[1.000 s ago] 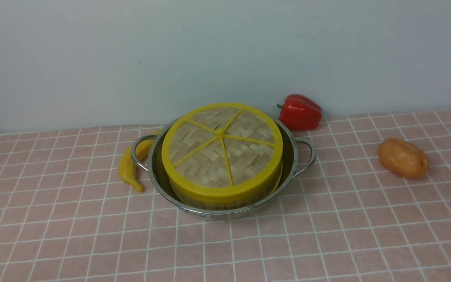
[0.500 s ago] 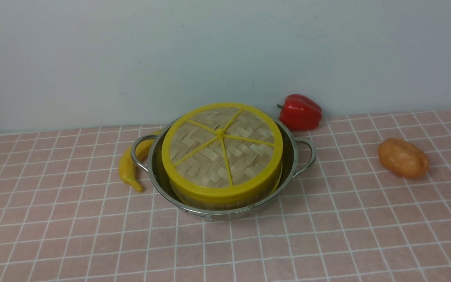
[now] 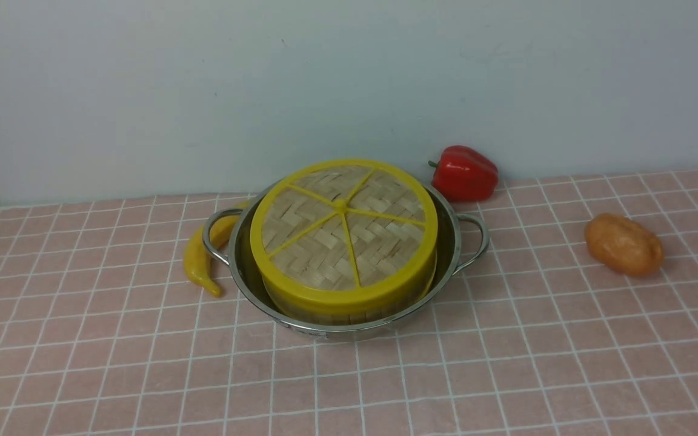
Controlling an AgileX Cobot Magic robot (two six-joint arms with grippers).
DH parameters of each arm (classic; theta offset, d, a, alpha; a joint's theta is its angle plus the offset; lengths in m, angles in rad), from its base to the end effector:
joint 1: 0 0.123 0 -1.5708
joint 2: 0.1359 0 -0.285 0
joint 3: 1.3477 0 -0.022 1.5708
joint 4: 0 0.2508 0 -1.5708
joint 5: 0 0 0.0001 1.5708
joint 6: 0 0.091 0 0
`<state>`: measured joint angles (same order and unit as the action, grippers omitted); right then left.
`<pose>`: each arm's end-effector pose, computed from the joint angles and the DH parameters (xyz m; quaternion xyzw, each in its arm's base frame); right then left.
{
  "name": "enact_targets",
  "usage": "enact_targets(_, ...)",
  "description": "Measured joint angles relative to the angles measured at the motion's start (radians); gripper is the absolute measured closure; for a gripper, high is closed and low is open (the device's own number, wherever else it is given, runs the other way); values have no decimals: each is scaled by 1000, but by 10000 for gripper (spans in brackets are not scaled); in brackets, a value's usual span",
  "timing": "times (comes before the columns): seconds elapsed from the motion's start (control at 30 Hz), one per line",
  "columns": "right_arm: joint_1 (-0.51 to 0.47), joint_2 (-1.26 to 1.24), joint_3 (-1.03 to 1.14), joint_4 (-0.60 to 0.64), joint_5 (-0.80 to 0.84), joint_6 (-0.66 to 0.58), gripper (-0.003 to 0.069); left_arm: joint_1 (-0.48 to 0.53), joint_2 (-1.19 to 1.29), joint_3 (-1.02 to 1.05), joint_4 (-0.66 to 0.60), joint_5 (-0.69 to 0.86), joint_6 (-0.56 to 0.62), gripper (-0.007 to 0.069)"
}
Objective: Place the steamer in the pot on the pink tablecloth, and put the lid on the steamer.
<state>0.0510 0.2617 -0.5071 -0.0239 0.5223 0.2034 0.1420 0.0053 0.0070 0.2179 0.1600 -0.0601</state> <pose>0.0564 0.0018 0.3188 0.0545 0.7689 0.0697 0.6332 0.0559 0.0112 0.1963 -0.0069 0.7352 0.1128 0.6683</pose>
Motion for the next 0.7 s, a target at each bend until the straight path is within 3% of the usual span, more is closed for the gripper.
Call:
enact_targets(0.33, -44, -257, 448, -27, -290, -3, 323, 0, -2, 0, 0, -1, 0, 539)
enact_targets(0.7, -44, -258, 515, -27, -290, -3, 323, 0, -2, 0, 0, -1, 0, 529)
